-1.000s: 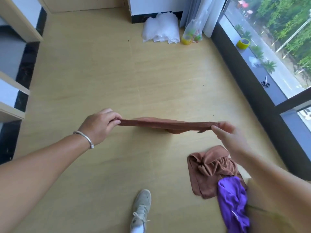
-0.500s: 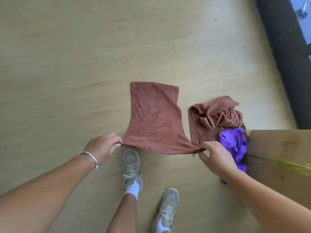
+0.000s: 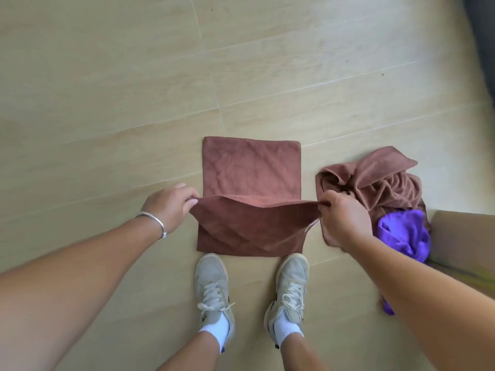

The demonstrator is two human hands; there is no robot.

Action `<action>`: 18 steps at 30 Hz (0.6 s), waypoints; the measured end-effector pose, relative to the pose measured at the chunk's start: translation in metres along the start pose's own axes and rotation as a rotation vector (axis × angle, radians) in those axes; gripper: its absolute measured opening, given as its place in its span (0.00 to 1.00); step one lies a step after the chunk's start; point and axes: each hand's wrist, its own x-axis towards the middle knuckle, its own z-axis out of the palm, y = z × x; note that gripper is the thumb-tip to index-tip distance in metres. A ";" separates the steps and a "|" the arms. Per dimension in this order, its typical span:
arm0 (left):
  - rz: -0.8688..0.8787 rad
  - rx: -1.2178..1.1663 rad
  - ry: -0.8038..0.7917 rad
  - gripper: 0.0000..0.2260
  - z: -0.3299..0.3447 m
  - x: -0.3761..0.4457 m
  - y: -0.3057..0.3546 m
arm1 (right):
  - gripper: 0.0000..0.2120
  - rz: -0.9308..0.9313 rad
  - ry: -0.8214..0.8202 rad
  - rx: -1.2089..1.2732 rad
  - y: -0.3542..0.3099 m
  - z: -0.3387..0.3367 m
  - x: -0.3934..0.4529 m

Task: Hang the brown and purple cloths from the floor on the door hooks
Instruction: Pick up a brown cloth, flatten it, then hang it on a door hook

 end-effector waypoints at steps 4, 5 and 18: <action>0.011 -0.018 0.113 0.06 0.023 0.081 -0.011 | 0.05 0.051 0.024 0.095 0.007 0.030 0.083; 0.008 -0.019 0.136 0.06 0.029 0.101 -0.015 | 0.06 0.065 0.028 0.104 0.010 0.038 0.103; 0.067 0.062 0.276 0.04 0.098 0.307 -0.085 | 0.05 0.012 0.103 0.281 0.034 0.137 0.304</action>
